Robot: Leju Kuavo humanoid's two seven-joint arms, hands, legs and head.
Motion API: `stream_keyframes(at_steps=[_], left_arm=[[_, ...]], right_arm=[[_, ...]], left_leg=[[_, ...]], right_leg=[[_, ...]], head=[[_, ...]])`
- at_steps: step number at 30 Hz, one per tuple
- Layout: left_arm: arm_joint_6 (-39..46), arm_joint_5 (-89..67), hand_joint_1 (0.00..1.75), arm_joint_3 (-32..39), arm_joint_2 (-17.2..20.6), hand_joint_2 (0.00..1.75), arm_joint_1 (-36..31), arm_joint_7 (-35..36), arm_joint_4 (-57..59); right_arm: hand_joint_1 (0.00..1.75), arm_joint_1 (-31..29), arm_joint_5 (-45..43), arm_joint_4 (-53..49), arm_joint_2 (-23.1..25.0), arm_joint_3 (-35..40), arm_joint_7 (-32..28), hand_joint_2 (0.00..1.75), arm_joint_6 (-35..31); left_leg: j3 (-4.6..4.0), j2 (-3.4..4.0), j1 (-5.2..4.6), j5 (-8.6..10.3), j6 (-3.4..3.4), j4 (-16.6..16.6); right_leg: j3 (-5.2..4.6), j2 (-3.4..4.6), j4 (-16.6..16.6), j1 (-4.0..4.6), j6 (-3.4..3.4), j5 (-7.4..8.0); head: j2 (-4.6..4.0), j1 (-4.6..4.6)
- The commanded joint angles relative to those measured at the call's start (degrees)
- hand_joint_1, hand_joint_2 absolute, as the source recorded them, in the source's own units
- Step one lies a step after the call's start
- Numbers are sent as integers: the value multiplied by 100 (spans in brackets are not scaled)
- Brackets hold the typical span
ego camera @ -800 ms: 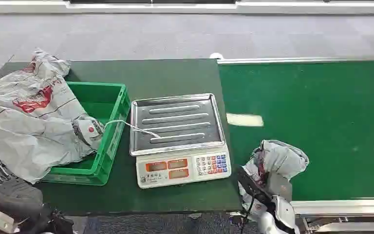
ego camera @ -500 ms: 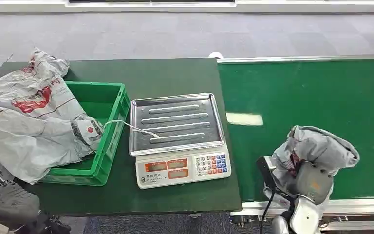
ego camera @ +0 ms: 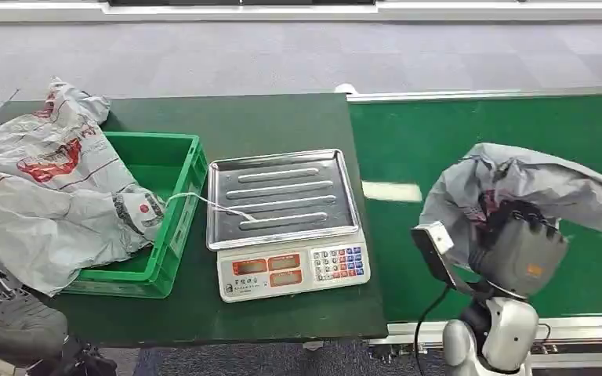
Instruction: Moved the parcel from conveyor to table for the left to box.
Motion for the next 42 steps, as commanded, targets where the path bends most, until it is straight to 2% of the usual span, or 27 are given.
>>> stream_keyframes(at_steps=[1,13,14,17,19,20,21,22,23,25,26,27,30,32,33,35,38,42], left_arm=[[-42,30,0,21,141,0,-169,8,424],[-42,31,0,18,144,0,-168,8,422],[-96,45,0,-22,164,0,-206,11,455],[-36,48,0,-133,191,0,-423,-12,666],[8,90,0,-200,242,0,-492,-42,744],[22,130,0,-233,264,0,-522,-73,773],[36,148,0,-258,272,0,-558,-86,808],[40,154,0,-275,277,0,-580,-95,825],[41,158,0,-300,255,0,-662,-117,868],[38,83,0,-270,161,0,-786,-45,893],[12,20,0,-273,127,0,-844,-8,918],[12,-46,0,-264,75,0,-901,17,952],[1,-174,0,-193,-61,0,-1001,84,930],[-71,-287,0,-124,-128,0,-1038,173,890],[-99,-350,0,-85,-158,0,-1053,187,874],[-118,-386,0,-51,-181,0,-1052,196,848],[-155,-470,0,19,-225,0,-1014,220,763],[-157,-472,0,22,-223,0,-1005,222,758]], right_arm=[[175,-461,-60,651,-201,468,-9,175,-13],[175,-476,-198,648,-225,539,-139,175,-79],[175,-641,-300,816,-247,699,-383,175,-154],[175,-1586,126,1756,-113,1514,-939,175,-721],[175,-2191,3,2566,88,2031,-1082,175,-687],[175,-2456,-379,2882,202,2323,-1319,175,-721],[175,-2627,-459,3169,276,2450,-1371,175,-721],[175,-2720,-794,3405,347,2555,-1542,175,-721],[175,-2930,-1895,4014,480,2703,-1897,175,-415],[175,-3014,-3249,4471,634,2719,-2516,175,-17],[175,-2961,-4263,4594,834,2521,-2940,175,849],[175,-3021,-4478,4887,859,2519,-3136,175,834],[175,-3174,-4656,5241,942,2633,-3469,175,1028],[175,-3272,-4622,5267,970,2714,-3305,175,1105],[175,-3369,-4381,5336,954,2831,-2987,175,1091],[175,-3426,-4257,5360,948,2889,-2830,175,1085],[175,-3483,-4036,5538,961,2898,-2255,175,1282],[175,-3454,-4042,5559,950,2899,-2273,175,1297]], left_leg=[[5,-10,1,10,5,-10],[-10,-9,3,9,5,-9],[-9,-8,3,11,5,-13],[-11,-3,2,11,5,-12],[-12,61,-1,8,3,-7],[-16,55,0,11,3,-9],[-55,74,2,9,0,-7],[-50,64,0,3,-1,-7],[-55,74,3,12,-3,-12],[-29,48,4,23,-8,-18],[-5,49,6,30,-14,-25],[-12,26,4,38,-12,-14],[-9,21,8,44,-14,-18],[-22,11,7,41,-15,-6],[-23,14,10,43,-14,-11],[-28,9,11,45,-13,-11],[-30,3,9,38,-14,0],[-31,-1,10,39,-14,-2]], right_leg=[[9,-7,-11,2,-4,5],[-4,0,-11,1,-5,10],[-3,2,-15,1,-6,12],[-8,6,-12,0,-6,13],[-27,70,-1,-2,-8,29],[-27,64,-3,-2,-9,30],[-31,82,3,0,-9,33],[-20,67,4,-1,-7,22],[-29,78,-2,3,-13,34],[-24,54,-9,10,-18,33],[-18,56,-16,13,-24,39],[-24,36,-4,11,-22,39],[-19,34,-10,16,-23,42],[-29,23,6,14,-20,35],[-32,27,-1,17,-22,39],[-35,23,-2,17,-23,40],[-35,15,9,15,-19,31],[-35,11,6,15,-19,32]], head=[[0,-2],[0,-2],[0,-2],[0,-2],[0,0],[0,-2],[0,-2],[0,-2],[0,-2],[0,-2],[0,-2],[0,-2],[0,-2],[0,-2],[0,-2],[0,-2],[0,-2],[0,-2]])
